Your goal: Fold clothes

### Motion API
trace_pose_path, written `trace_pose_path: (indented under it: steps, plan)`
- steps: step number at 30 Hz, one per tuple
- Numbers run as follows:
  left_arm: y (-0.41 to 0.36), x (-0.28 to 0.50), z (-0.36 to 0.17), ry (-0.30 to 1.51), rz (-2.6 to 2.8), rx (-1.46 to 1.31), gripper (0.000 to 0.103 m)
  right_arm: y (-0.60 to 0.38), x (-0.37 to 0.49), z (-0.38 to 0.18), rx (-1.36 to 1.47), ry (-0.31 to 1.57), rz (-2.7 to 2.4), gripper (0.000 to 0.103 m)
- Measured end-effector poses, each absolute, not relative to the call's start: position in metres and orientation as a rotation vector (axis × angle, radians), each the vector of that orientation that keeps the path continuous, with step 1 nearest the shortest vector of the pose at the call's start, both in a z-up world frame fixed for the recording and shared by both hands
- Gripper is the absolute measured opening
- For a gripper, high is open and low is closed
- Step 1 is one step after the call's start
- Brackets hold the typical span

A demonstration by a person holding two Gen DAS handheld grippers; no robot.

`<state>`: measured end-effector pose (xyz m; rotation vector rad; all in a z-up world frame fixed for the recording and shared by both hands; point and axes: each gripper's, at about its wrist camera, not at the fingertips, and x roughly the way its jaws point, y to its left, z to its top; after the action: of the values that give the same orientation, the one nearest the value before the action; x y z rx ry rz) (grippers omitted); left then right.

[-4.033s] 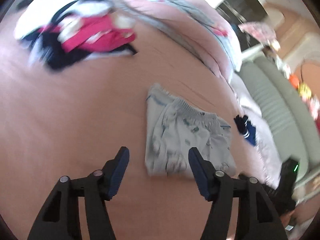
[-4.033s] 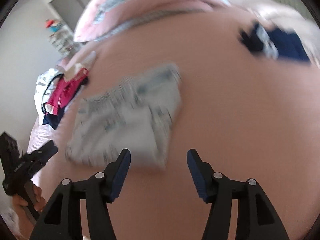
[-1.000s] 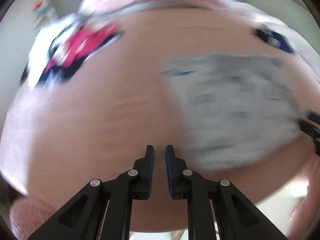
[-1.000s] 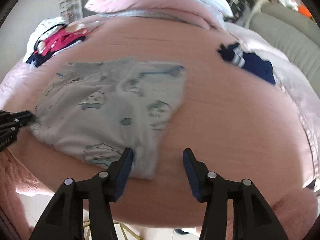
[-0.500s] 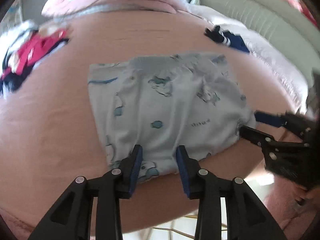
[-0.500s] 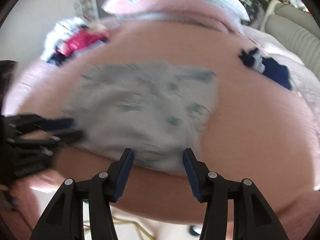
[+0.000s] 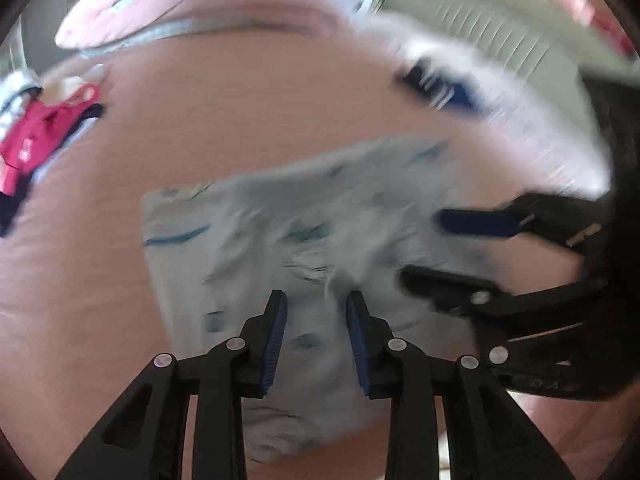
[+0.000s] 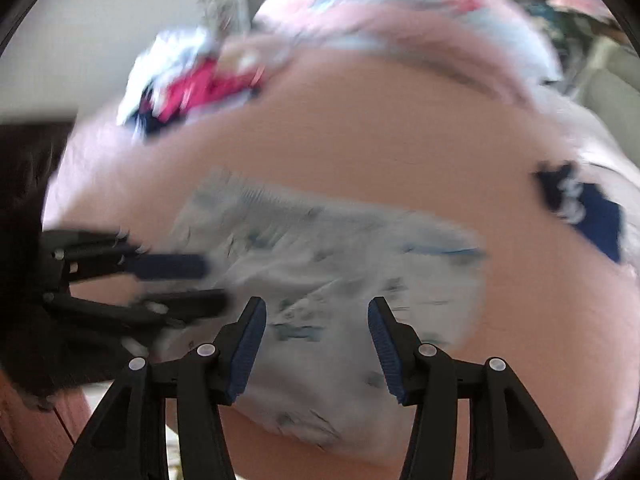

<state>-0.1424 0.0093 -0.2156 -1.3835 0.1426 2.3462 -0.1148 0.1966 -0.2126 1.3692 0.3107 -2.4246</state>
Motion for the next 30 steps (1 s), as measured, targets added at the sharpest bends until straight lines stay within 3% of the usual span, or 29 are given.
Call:
trace_pose_path:
  steps: [2, 4, 6, 9, 15, 20, 23, 26, 30]
  plan:
    - [-0.004, -0.143, -0.215, 0.095, 2.358, -1.383, 0.028, 0.201, -0.119, -0.229, 1.413, 0.321, -2.420, 0.049]
    - [-0.015, -0.143, -0.214, 0.189, 2.457, -1.412, 0.026, 0.216, -0.118, -0.231, 1.416, 0.286, -2.434, 0.048]
    - [-0.031, -0.144, -0.216, 0.224, 2.539, -1.451, 0.033, 0.229, -0.113, -0.228, 1.421, 0.286, -2.464, 0.048]
    - [-0.060, -0.149, -0.213, -0.039, 2.544, -1.466, 0.037, 0.260, -0.110, -0.228, 1.460, 0.272, -2.548, 0.050]
    - [-0.033, -0.154, -0.186, -0.106, 2.422, -1.247, 0.037, 0.262, -0.104, -0.210, 1.387, 0.258, -2.593, 0.050]
    - [0.008, -0.182, -0.217, 0.194, 2.352, -1.366, 0.037, 0.212, -0.122, -0.217, 1.327, 0.398, -2.479, 0.050]
    - [-0.012, -0.191, -0.218, 0.174, 2.420, -1.366, 0.038, 0.211, -0.139, -0.242, 1.406, 0.521, -2.488, 0.050]
    - [-0.051, -0.197, -0.219, 0.186, 2.604, -1.428, 0.037, 0.248, -0.147, -0.247, 1.450, 0.356, -2.550, 0.050]
    - [-0.083, -0.190, -0.210, -0.099, 2.606, -1.404, 0.036, 0.269, -0.146, -0.221, 1.454, 0.201, -2.601, 0.050]
